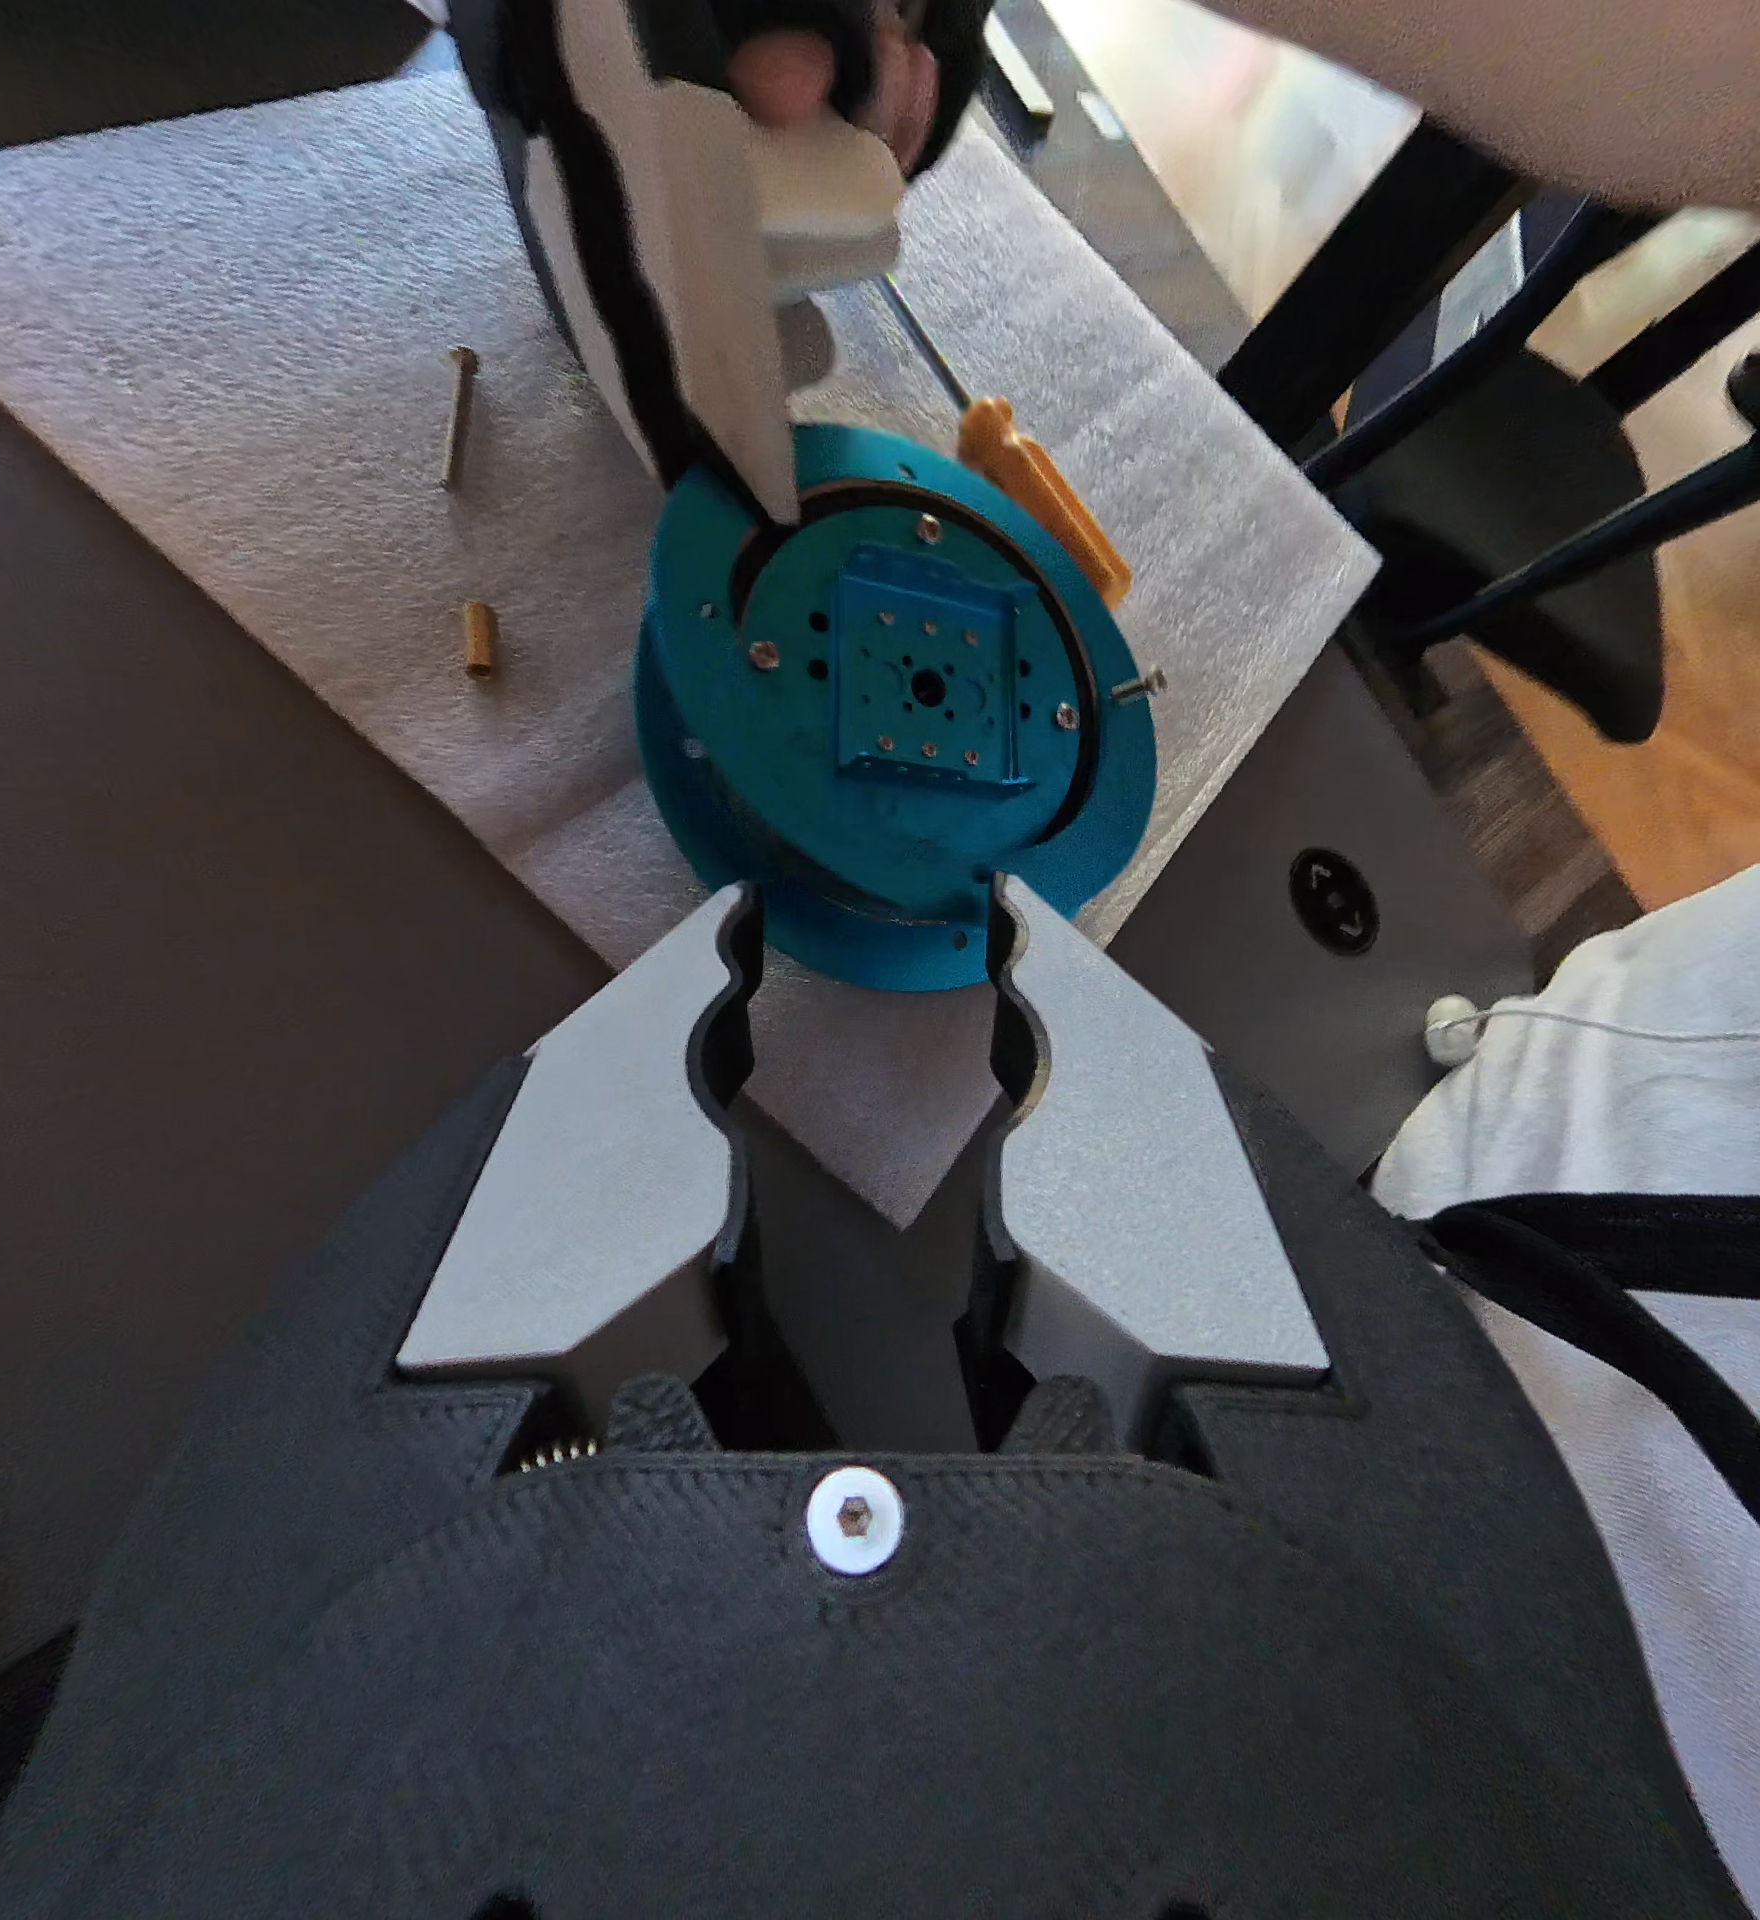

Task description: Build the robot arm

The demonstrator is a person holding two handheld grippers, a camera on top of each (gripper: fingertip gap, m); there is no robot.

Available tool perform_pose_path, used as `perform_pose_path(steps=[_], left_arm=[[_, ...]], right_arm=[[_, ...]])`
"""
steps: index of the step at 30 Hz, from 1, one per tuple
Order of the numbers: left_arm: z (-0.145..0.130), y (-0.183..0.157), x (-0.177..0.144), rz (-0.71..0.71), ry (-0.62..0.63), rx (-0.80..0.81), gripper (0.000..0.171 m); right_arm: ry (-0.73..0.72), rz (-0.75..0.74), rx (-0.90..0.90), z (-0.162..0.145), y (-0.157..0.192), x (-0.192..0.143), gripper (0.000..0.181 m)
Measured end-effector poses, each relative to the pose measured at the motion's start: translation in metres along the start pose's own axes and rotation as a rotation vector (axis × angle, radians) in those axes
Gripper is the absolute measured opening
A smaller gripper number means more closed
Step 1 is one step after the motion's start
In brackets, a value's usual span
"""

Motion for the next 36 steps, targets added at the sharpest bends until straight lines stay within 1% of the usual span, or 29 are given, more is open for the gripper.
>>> perform_pose_path(steps=[3, 7, 9, 11, 13, 15, 16, 18, 19, 20, 22, 24, 28, 30, 33, 36], left_arm=[[0.005, 0.010, -0.009, 0.020, -0.052, -0.059, 0.042], [0.021, 0.024, -0.018, 0.083, -0.133, -0.144, 0.026], [0.032, 0.029, -0.017, 0.149, -0.135, -0.130, 0.017], [0.043, 0.034, -0.010, 0.224, -0.064, -0.074, 0.012], [0.054, 0.038, -0.002, 0.273, 0.037, -0.010, 0.003], [0.062, 0.040, 0.008, 0.255, 0.137, 0.045, 0.006], [0.066, 0.042, 0.012, 0.250, 0.158, 0.067, 0.011], [0.073, 0.047, 0.018, 0.232, 0.206, 0.120, 0.009], [0.076, 0.051, 0.021, 0.244, 0.245, 0.136, 0.012], [0.078, 0.054, 0.024, 0.238, 0.304, 0.133, 0.016], [0.084, 0.060, 0.031, 0.164, 0.414, 0.087, 0.013], [0.097, 0.064, 0.035, 0.106, 0.469, 0.040, 0.011], [0.117, 0.073, 0.043, 0.064, 0.585, 0.007, 0.015], [0.122, 0.075, 0.048, 0.018, 0.609, -0.023, 0.012], [0.119, 0.080, 0.055, 0.030, 0.656, -0.021, 0.012], [0.113, 0.078, 0.060, 0.002, 0.678, -0.025, 0.013]], right_arm=[[-0.016, -0.003, -0.039, -0.005, 0.001, -0.002, 0.011], [-0.034, 0.004, -0.079, -0.011, 0.000, -0.006, 0.011], [-0.043, 0.011, -0.103, -0.013, 0.000, -0.006, 0.011], [-0.048, 0.011, -0.123, -0.013, 0.000, -0.007, 0.011], [-0.051, 0.008, -0.139, -0.014, 0.001, -0.007, 0.011], [-0.052, 0.003, -0.148, -0.015, 0.001, -0.007, 0.011], [-0.052, -0.001, -0.152, -0.015, 0.001, -0.007, 0.011], [-0.051, -0.008, -0.163, -0.015, 0.001, -0.007, 0.012], [-0.050, -0.011, -0.166, -0.015, 0.001, -0.008, 0.012], [-0.049, -0.014, -0.167, -0.015, 0.001, -0.008, 0.012], [-0.045, -0.020, -0.168, -0.015, 0.001, -0.008, 0.012], [-0.040, -0.025, -0.167, -0.015, 0.001, -0.008, 0.012], [-0.038, -0.033, -0.172, -0.015, 0.001, -0.009, 0.012], [-0.038, -0.035, -0.174, -0.015, 0.001, -0.009, 0.012], [-0.039, -0.037, -0.177, -0.015, 0.001, -0.009, 0.012], [-0.042, -0.035, -0.175, -0.016, 0.001, -0.009, 0.012]])
Point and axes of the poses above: each gripper's, where its closed fingertips meet, x out along the fingers, z out of its top, y = z × x across the jaws, the point moved 10 cm from there along -x, back along the fingers
